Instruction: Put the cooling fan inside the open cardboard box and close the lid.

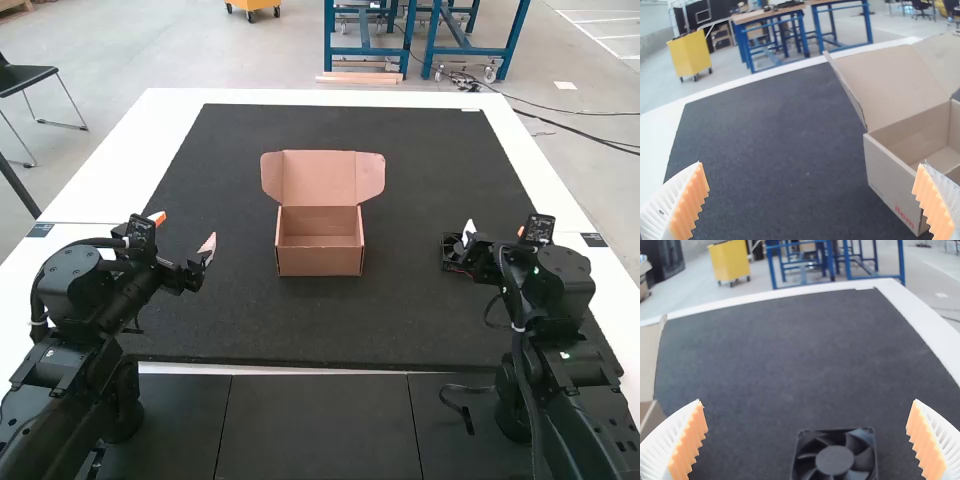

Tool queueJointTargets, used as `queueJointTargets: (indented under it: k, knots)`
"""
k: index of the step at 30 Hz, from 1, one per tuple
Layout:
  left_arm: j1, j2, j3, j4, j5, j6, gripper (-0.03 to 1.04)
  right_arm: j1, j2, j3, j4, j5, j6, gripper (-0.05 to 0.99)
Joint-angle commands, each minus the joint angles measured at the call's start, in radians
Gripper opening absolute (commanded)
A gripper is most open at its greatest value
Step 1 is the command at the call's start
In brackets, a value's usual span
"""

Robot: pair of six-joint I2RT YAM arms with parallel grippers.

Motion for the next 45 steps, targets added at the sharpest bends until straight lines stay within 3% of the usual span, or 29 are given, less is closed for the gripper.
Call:
queueJointTargets:
  k: [1, 2, 5, 14, 22, 25, 27, 30, 35, 40, 43, 45]
  knots:
    - [-0.002, -0.007, -0.007, 0.008, -0.007, 0.010, 0.96, 0.007, -0.008, -0.004, 0.005, 0.016, 0.001, 0.91]
    - [-0.004, -0.007, -0.006, 0.008, -0.007, 0.013, 0.96, 0.007, -0.010, -0.004, 0.011, 0.016, 0.045, 0.91]
    - [-0.002, -0.007, -0.006, 0.015, -0.007, 0.003, 0.96, 0.007, -0.008, -0.004, 0.011, 0.016, 0.045, 0.91]
    - [0.002, -0.007, -0.006, 0.025, -0.036, -0.116, 0.97, 0.007, -0.010, -0.004, 0.010, 0.018, 0.044, 0.91]
    - [0.031, -0.007, -0.004, 0.035, -0.062, -0.124, 0.97, 0.007, -0.008, -0.004, 0.011, 0.016, 0.044, 0.91]
    - [0.047, -0.007, -0.006, 0.130, -0.070, -0.176, 0.97, 0.007, -0.010, -0.004, 0.036, 0.021, 0.048, 0.91]
    - [0.061, -0.007, -0.006, 0.213, -0.107, -0.176, 0.97, 0.007, -0.010, -0.004, 0.087, 0.051, 0.032, 0.91]
    - [0.079, -0.006, 0.004, 0.292, -0.107, -0.178, 0.97, 0.003, -0.010, -0.002, 0.212, 0.062, 0.004, 0.91]
    - [0.077, 0.051, 0.111, 0.244, -0.102, -0.176, 0.96, -0.001, 0.012, 0.068, 0.229, 0.054, -0.024, 0.91]
    - [0.079, 0.324, 0.283, 0.219, -0.107, -0.181, 0.97, -0.003, 0.176, 0.210, 0.229, 0.070, -0.027, 0.91]
    - [0.088, 0.524, 0.432, 0.172, -0.105, -0.234, 0.97, -0.001, 0.334, 0.338, 0.200, 0.085, -0.027, 0.91]
    - [0.097, 0.634, 0.528, 0.132, -0.105, -0.239, 0.97, -0.003, 0.438, 0.440, 0.139, 0.085, -0.025, 0.91]
